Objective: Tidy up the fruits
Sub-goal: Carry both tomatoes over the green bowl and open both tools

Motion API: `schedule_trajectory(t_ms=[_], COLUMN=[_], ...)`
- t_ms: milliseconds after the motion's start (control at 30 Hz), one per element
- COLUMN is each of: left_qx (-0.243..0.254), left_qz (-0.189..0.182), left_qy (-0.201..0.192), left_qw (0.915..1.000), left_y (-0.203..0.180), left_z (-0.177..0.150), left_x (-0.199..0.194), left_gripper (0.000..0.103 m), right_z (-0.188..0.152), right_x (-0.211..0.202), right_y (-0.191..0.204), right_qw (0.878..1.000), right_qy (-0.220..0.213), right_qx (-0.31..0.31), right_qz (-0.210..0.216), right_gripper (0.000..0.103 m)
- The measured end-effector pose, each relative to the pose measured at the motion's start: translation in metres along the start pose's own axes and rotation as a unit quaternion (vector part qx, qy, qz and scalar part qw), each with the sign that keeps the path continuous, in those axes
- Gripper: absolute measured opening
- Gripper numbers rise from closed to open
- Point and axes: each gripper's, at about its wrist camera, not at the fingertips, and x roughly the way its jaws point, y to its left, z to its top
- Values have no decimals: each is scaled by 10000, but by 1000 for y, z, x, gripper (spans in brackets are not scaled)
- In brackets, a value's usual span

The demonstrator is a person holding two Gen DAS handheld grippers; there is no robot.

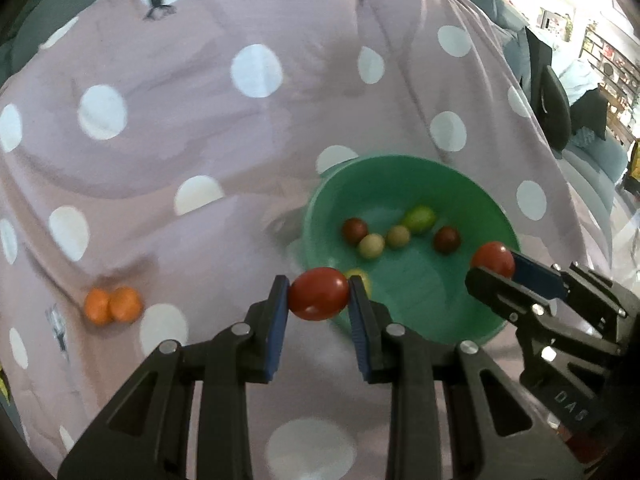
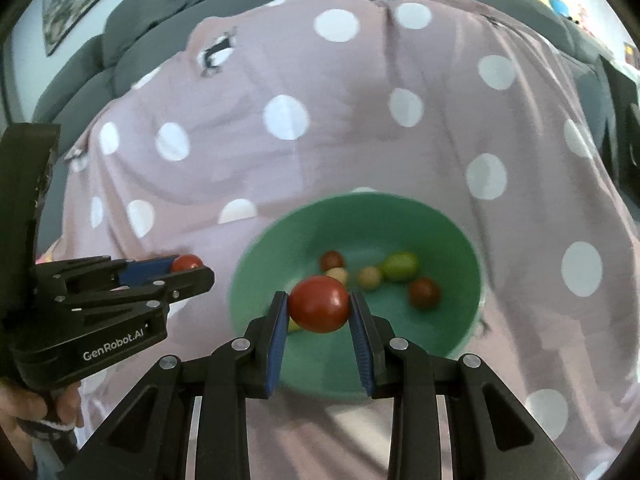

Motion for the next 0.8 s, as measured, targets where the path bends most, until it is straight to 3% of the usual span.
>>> schedule_trajectory(t_ms=[433, 800], left_qx=[358, 528], left_qz=[150, 249], left_qy=[502, 516], left_qw=[9980, 9970], left_y=[-30, -36], left_z=[8, 5], left_x=[58, 64], left_gripper=[29, 30], right_z=[-2, -6], right_x=[23, 35], right_y=[-37, -35], right_qw=[9989, 9981], right_qy=[280, 391], right_qx=[154, 44], right_qz=[-342, -473], right_gripper=[32, 32])
